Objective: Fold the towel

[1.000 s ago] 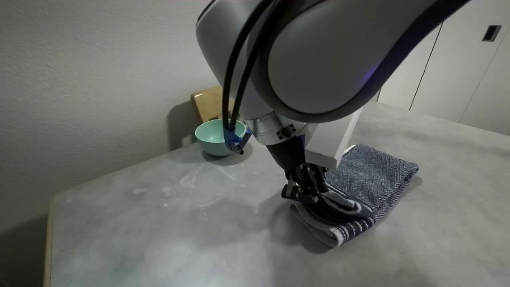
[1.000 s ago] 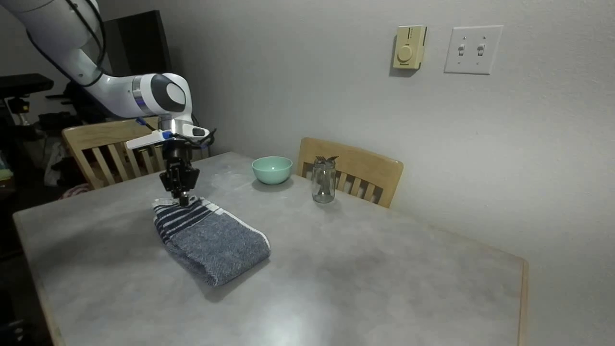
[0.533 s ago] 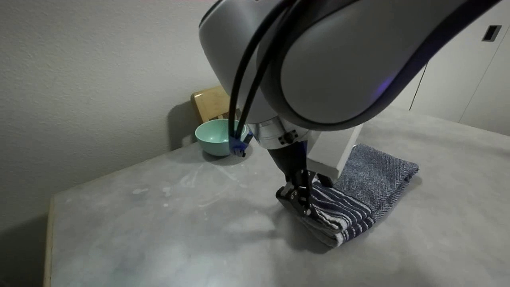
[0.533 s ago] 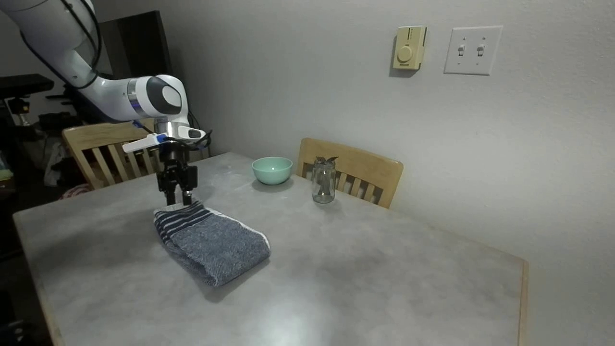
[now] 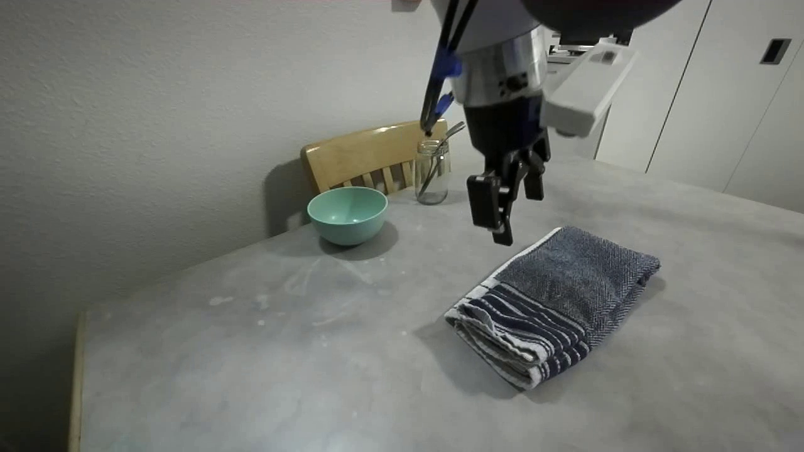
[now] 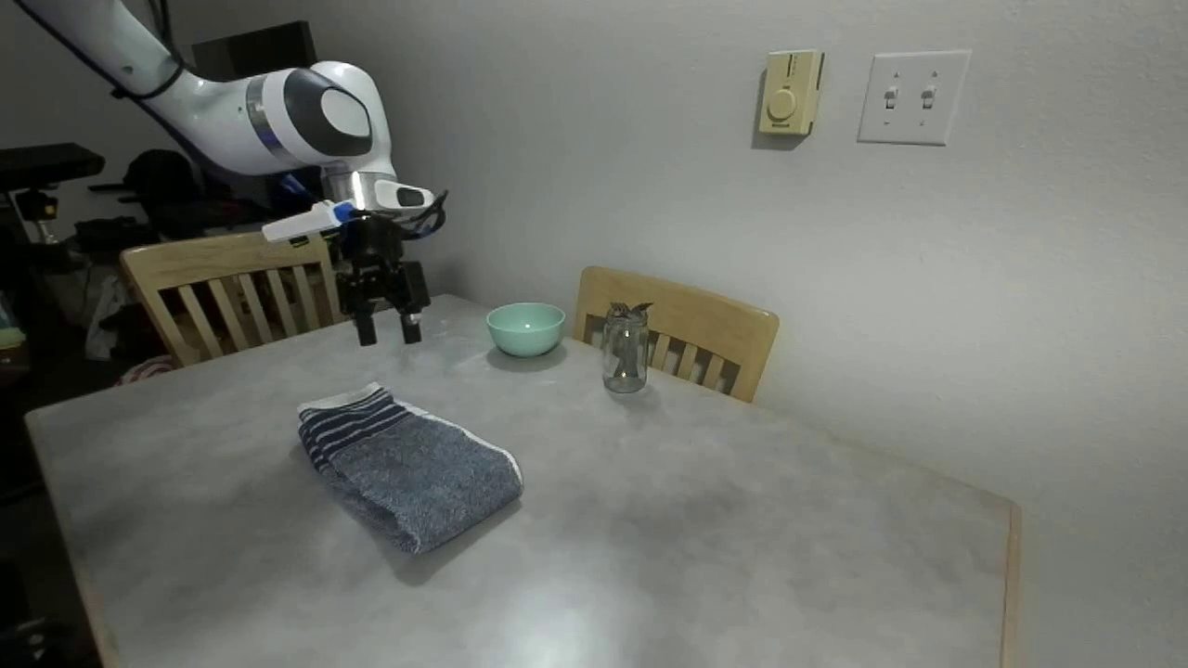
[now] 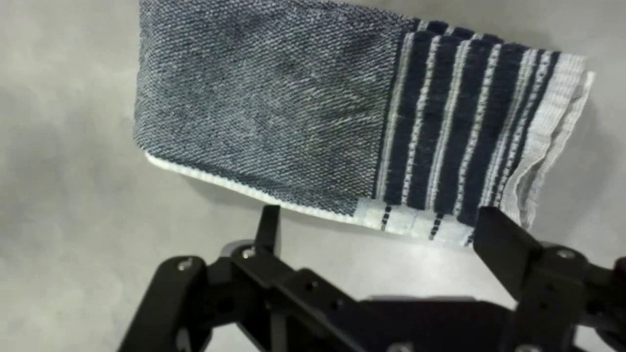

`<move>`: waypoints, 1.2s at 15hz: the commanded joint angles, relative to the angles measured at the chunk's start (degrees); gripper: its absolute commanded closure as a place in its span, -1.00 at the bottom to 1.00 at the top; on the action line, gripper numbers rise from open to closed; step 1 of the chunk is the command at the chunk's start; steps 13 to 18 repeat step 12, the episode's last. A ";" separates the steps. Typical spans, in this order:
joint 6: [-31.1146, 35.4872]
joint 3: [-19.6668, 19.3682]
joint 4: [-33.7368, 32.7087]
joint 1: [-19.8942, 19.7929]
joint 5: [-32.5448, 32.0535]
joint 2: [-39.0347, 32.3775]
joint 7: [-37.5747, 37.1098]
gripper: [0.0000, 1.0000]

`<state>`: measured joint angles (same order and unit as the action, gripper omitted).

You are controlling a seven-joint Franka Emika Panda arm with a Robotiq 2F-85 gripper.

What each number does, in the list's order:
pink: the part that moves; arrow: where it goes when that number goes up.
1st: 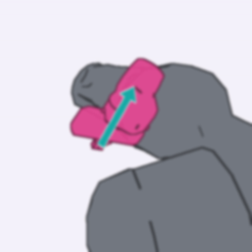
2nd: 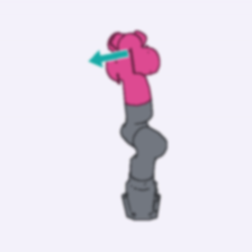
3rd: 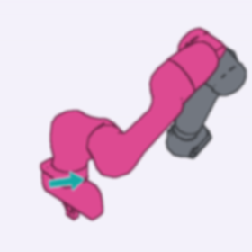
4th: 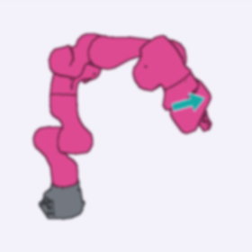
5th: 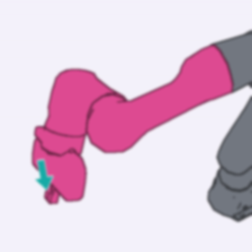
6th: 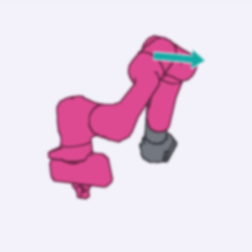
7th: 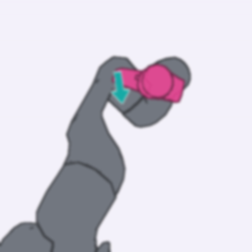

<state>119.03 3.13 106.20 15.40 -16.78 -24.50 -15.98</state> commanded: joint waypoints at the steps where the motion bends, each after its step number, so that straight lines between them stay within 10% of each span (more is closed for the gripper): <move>1: 5.11 1.52 7.35 -6.86 4.82 9.57 14.92 -1.00; 8: -3.46 0.92 9.55 -13.84 10.10 20.53 45.05 -1.00; 18: -3.28 0.60 7.94 -13.33 9.10 19.60 43.23 -1.00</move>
